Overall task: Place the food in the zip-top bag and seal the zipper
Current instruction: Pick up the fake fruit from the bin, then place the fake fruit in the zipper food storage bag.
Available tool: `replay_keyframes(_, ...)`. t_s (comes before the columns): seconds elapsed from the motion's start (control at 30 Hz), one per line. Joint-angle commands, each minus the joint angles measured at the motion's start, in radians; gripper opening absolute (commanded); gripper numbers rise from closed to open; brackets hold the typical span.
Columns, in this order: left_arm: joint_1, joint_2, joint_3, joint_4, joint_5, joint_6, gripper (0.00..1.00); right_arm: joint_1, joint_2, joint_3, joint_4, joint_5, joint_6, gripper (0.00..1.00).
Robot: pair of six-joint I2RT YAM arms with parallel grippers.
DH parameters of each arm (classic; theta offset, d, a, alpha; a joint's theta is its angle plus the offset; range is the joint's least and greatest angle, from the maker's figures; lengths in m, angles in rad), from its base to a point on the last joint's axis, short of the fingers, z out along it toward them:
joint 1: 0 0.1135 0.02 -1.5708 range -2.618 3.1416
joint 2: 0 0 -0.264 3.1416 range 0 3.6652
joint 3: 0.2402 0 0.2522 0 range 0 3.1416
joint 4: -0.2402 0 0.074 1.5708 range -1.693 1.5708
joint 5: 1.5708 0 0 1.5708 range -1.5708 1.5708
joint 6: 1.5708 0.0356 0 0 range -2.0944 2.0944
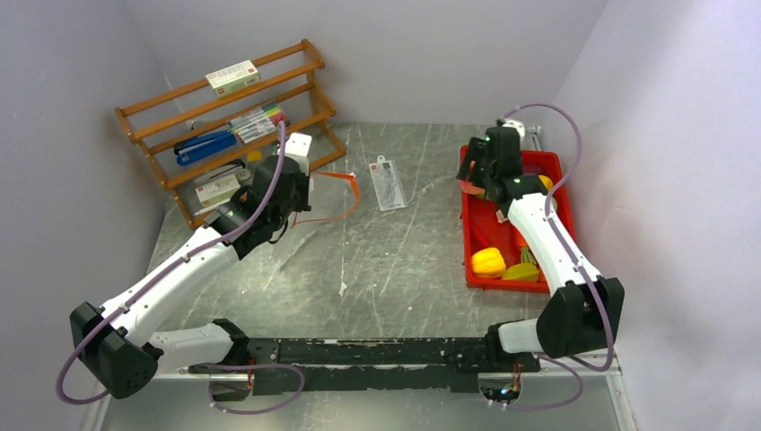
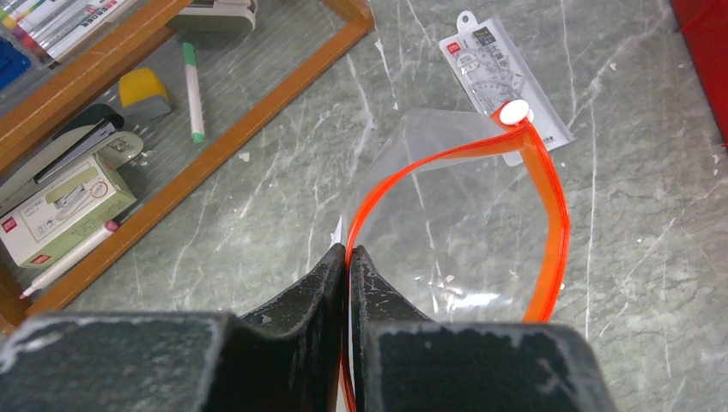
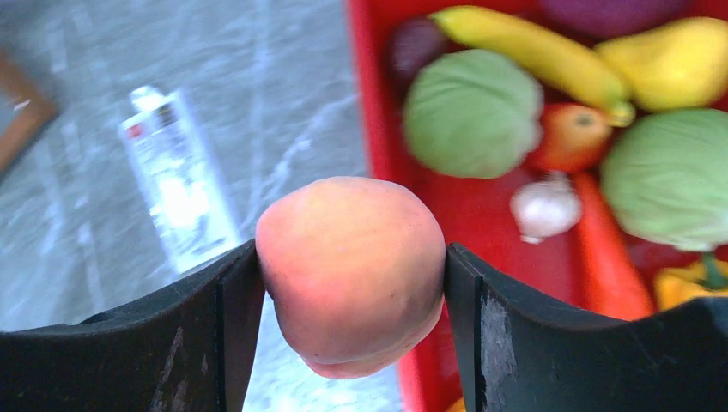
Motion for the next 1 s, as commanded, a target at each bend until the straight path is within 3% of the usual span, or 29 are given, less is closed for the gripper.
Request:
replay_keyframes(0.0, -0.009, -0.012, 0.005, 0.053, 0.009, -0.026, 0.07, 0.136, -0.045, 0.037, 0.032, -0.078, 0.045, 0.45)
replay_keyframes(0.17, -0.008, -0.006, 0.032, 0.035, 0.012, -0.054, 0.07, 0.370, -0.105, 0.048, 0.141, -0.037, 0.027, 0.45)
replay_keyframes(0.27, -0.009, -0.004, 0.028, 0.036, 0.033, -0.074, 0.07, 0.442, -0.121, 0.046, 0.177, -0.051, 0.044, 0.45)
replay_keyframes(0.53, -0.008, 0.016, 0.045, 0.006, 0.061, -0.098, 0.07, 0.554, -0.130, 0.012, 0.300, -0.149, 0.109, 0.44)
replay_keyframes(0.7, -0.008, 0.038, 0.079, -0.020, 0.125, -0.119, 0.07, 0.572, -0.131, -0.046, 0.438, -0.317, 0.190, 0.43)
replay_keyframes(0.97, -0.008, 0.046, 0.112, -0.017, 0.216, -0.112, 0.07, 0.618, -0.138, -0.155, 0.559, -0.371, 0.191, 0.44)
